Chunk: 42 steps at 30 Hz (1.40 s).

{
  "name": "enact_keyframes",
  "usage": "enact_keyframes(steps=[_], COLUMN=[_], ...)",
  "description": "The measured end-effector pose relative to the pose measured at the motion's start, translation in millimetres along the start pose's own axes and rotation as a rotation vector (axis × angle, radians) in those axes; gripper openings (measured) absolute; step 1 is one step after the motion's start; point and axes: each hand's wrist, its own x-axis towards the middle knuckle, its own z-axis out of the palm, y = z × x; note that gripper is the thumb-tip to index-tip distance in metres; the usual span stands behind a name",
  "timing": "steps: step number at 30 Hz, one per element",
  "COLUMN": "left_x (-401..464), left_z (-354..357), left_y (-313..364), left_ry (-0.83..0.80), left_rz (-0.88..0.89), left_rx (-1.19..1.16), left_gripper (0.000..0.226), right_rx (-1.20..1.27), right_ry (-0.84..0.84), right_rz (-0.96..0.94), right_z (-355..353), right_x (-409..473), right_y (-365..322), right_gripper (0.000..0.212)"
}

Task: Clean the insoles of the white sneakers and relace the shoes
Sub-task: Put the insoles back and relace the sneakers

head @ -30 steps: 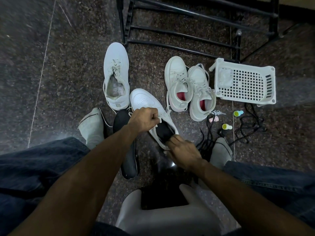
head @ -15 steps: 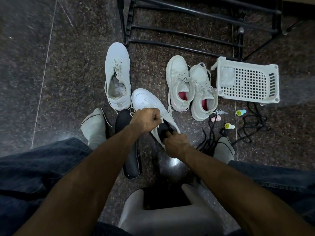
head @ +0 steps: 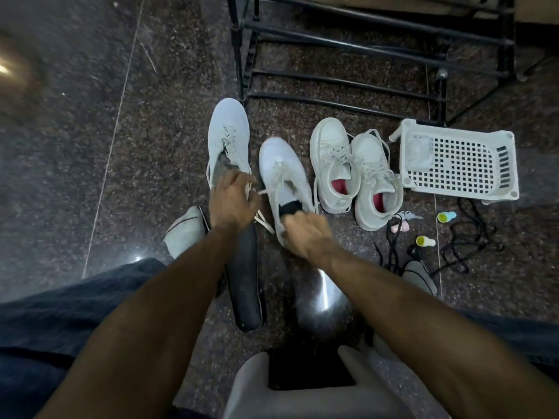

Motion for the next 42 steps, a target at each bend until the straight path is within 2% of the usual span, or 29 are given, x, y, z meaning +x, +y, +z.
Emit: enact_keyframes(steps=[2, 6, 8, 10, 13, 17, 20, 24, 33, 35, 39, 42], left_x=[9, 23, 29, 34, 35, 33, 34, 29, -16, -35, -72, -95], left_z=[-5, -10, -7, -5, -4, -6, -3, -1, 18, 22, 27, 30], left_y=[-10, -23, -29, -31, -32, -35, -31, -22, 9, 21, 32, 32], left_ry=[-0.108, -0.418, -0.527, -0.545, -0.544, -0.534, -0.526, -0.524, -0.566, -0.568, -0.613, -0.475], left_rz=[-0.061, -0.123, -0.163, -0.212, -0.223, -0.198, -0.198, -0.2, -0.244, -0.271, -0.228, -0.22], left_rx=[0.146, 0.285, 0.255, 0.211, 0.177, 0.146, 0.154, 0.161, 0.051, -0.005, -0.063, -0.129], left_gripper=[0.037, 0.048, 0.052, 0.054, 0.055, 0.056, 0.054, 0.055, 0.054, 0.052, 0.042, 0.04], right_rx=[0.012, -0.023, -0.044, 0.065, 0.426, 0.763, 0.756, 0.719, 0.484, 0.455, 0.386, 0.26], right_ry=[0.048, 0.184, 0.259, 0.149, -0.191, -0.303, -0.307, -0.345, -0.27, -0.254, -0.189, -0.176], right_rz=[0.049, 0.078, -0.007, -0.021, 0.19, 0.362, 0.438, 0.434, 0.494, 0.475, 0.415, 0.41], right_z=[-15, -25, -15, 14, 68, 108, 113, 111, 90, 94, 106, 119], right_x=[25, 44, 32, 16, -6, -14, -9, 1, -53, -65, -76, -83], right_y=[1, 11, 8, -4, -26, -57, -69, -58, 52, 61, 50, 34], right_gripper=[0.024, 0.048, 0.039, 0.028, 0.033, 0.041, 0.037, 0.027, 0.023, 0.032, 0.077, 0.109])
